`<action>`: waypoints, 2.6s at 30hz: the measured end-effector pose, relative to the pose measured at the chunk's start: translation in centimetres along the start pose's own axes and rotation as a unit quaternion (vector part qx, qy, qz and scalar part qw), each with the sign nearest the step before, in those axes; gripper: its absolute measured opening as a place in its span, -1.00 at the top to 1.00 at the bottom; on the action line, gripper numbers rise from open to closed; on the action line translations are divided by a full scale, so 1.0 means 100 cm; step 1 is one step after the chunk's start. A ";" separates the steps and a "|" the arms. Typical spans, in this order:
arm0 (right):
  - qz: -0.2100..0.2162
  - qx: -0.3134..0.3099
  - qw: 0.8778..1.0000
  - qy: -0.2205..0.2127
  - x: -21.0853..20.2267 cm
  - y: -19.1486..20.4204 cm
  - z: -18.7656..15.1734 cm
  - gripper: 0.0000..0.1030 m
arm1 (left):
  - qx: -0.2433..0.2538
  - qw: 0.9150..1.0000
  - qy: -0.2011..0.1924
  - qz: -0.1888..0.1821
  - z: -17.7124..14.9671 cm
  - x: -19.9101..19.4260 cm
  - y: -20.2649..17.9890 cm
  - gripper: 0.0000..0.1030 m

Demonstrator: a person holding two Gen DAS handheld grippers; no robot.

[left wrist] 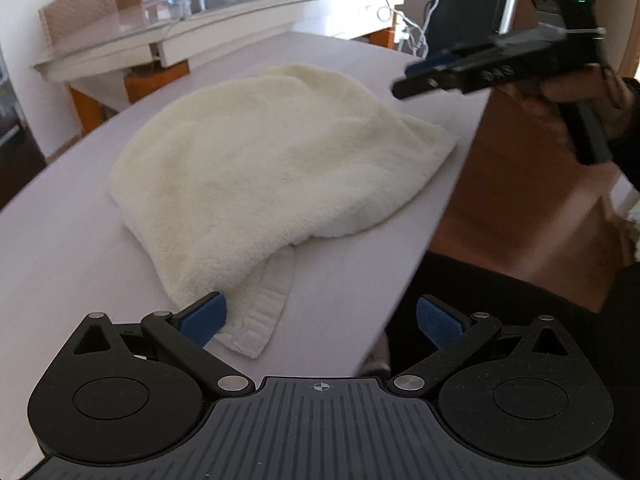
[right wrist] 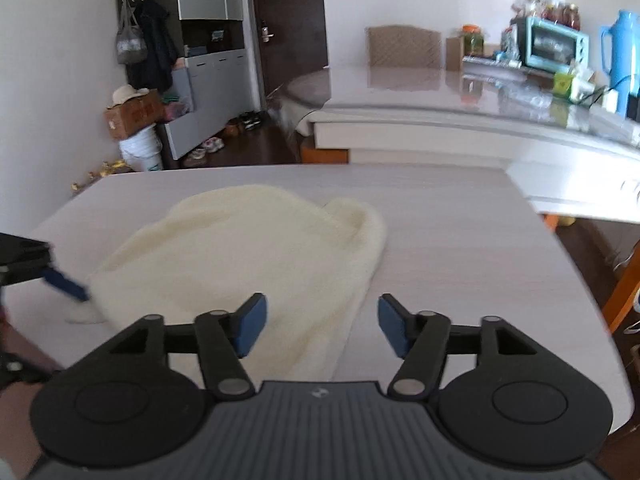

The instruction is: Fold towel

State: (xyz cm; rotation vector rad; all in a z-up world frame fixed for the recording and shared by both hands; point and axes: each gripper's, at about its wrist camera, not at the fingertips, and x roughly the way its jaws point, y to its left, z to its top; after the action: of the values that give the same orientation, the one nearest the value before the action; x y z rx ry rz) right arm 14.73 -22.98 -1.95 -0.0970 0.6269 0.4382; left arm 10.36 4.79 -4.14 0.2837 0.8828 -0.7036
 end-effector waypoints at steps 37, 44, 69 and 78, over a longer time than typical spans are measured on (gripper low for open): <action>0.052 -0.042 0.996 0.064 0.137 -0.029 0.070 0.90 | -0.058 0.995 -0.045 0.073 0.089 0.066 0.125 0.13; -0.026 -0.109 0.993 -0.032 0.099 -0.015 0.062 0.92 | -0.026 0.984 -0.077 0.159 0.071 0.038 0.094 0.51; 0.066 -0.064 0.996 0.015 0.080 -0.003 0.042 0.34 | -0.022 1.000 -0.012 -0.002 0.048 0.026 0.056 -0.31; 0.053 -0.067 0.995 0.041 0.078 0.003 0.022 0.14 | -0.151 0.982 -0.070 0.095 0.067 0.029 0.125 -0.31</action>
State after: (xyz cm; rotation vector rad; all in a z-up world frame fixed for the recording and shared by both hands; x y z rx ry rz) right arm 21.44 -19.37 -4.72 -0.2114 0.6846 0.5823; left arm 24.03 9.48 -2.95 0.0449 0.8037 -0.4006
